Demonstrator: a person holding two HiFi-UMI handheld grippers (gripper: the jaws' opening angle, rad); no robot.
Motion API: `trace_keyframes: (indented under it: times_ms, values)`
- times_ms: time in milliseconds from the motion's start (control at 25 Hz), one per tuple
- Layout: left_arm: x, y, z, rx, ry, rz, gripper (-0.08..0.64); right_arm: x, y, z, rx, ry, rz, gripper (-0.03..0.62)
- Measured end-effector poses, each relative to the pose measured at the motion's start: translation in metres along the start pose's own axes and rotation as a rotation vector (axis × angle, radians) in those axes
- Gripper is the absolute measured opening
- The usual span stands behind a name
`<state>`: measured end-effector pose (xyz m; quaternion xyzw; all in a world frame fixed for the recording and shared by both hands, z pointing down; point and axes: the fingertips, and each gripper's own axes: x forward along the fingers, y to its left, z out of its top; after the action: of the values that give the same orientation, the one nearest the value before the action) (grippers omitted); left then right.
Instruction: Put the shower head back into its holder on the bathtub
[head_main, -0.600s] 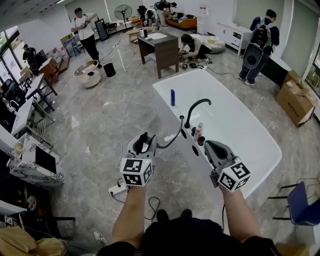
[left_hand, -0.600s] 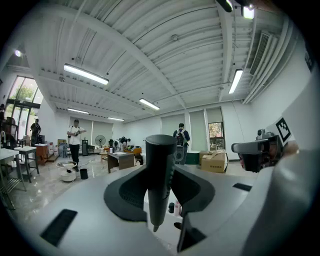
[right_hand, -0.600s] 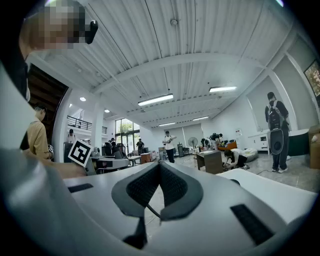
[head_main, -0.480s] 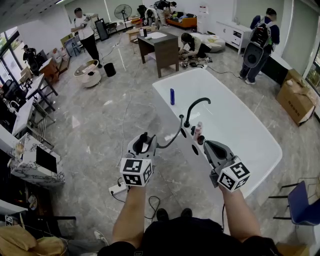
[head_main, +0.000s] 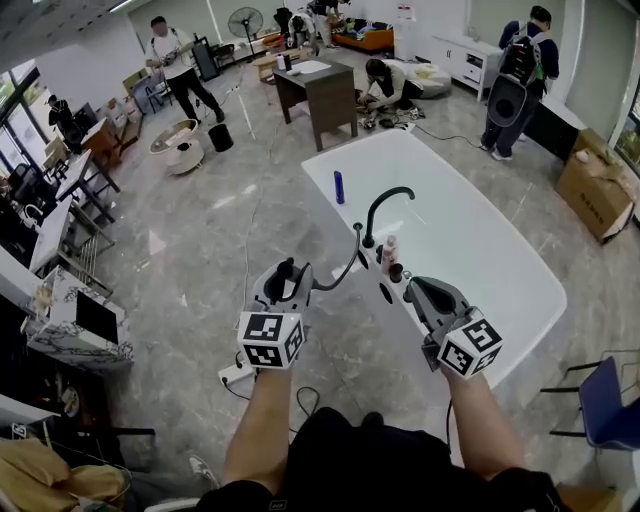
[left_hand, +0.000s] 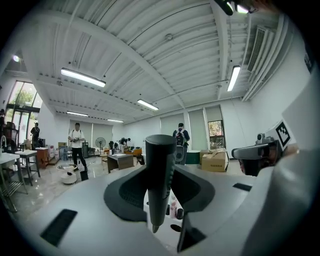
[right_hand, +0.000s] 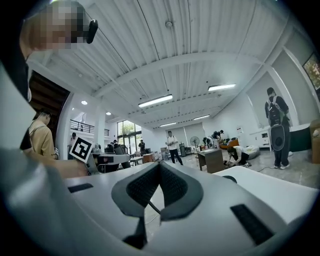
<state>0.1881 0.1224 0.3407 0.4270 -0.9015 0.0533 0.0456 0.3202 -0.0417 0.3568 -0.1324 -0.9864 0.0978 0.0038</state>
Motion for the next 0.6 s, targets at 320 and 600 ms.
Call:
trace_keyframes:
  times_ms: [320, 600]
  values:
    - [0.009, 0.003, -0.001, -0.02, -0.001, 0.015, 0.146, -0.002, -0.014, 0.011, 0.032, -0.035, 0.003, 0.015]
    - [0.03, 0.013, -0.006, -0.041, -0.006, -0.001, 0.146, 0.019, -0.021, 0.0, 0.044, -0.005, 0.021, 0.015]
